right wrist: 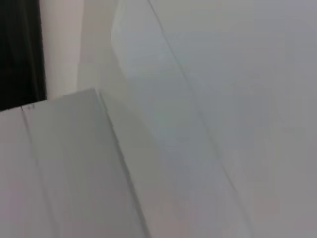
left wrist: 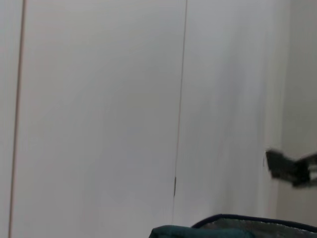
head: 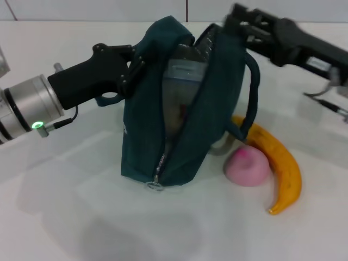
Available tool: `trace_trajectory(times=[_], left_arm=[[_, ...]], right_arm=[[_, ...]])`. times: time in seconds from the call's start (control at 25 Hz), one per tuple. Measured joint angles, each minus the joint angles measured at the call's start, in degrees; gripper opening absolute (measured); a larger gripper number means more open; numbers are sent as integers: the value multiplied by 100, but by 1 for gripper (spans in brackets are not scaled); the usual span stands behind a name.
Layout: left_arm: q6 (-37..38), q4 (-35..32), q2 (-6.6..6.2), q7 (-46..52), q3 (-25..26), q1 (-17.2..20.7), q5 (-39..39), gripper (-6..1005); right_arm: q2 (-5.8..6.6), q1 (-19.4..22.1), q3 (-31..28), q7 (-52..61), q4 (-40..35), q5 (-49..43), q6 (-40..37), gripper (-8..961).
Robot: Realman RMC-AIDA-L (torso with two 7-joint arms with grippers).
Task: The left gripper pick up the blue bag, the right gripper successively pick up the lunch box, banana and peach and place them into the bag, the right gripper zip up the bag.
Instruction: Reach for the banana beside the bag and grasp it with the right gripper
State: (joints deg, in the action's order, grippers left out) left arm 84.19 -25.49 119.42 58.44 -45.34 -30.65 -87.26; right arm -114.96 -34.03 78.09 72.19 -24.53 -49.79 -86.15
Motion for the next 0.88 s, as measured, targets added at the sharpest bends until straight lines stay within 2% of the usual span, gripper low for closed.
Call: trace_trajectory(times=[0.12,0.16,0.2,0.24,0.32,0.4,0.52,0.64,0.8,0.88], left_arm=[[0,-5,1,-36,-1,74,0,42],[0,-6,0,-41,0,96,0,42],[-1,-7,1,-43,-1,113,0,42],[0,-7,0,-43,-1,132,0,42],[-1,-9,-9,-44,-1,174,-1,42],[-32,-9,-16,-44,0,214,-11,42],[-108,-10,-17,-44,-10,226,-43,42],[-176,-9,-8,-44,-33,189,-64,42],[-199,-8,0,-44,-37,161,-71,42],[-201,1,1,-44,-37,139,-72,42]], right_arm=[[122,632,12,155,-857,-104,452,578],[187,1069,14,462,-1471,-433,933,616],[204,1250,11,668,-1757,-696,1180,632],[204,1250,11,668,-1757,-696,1180,648],[206,1552,10,1252,-2443,-1448,1735,680],[177,1743,2,2157,-3141,-2580,2184,711],[119,1767,-9,3440,-3893,-4014,2323,759],[110,1581,-12,4408,-4262,-5040,2174,773],[84,1235,-1,5362,-4560,-6000,1914,768],[52,1090,28,5729,-4695,-6413,1856,736]])
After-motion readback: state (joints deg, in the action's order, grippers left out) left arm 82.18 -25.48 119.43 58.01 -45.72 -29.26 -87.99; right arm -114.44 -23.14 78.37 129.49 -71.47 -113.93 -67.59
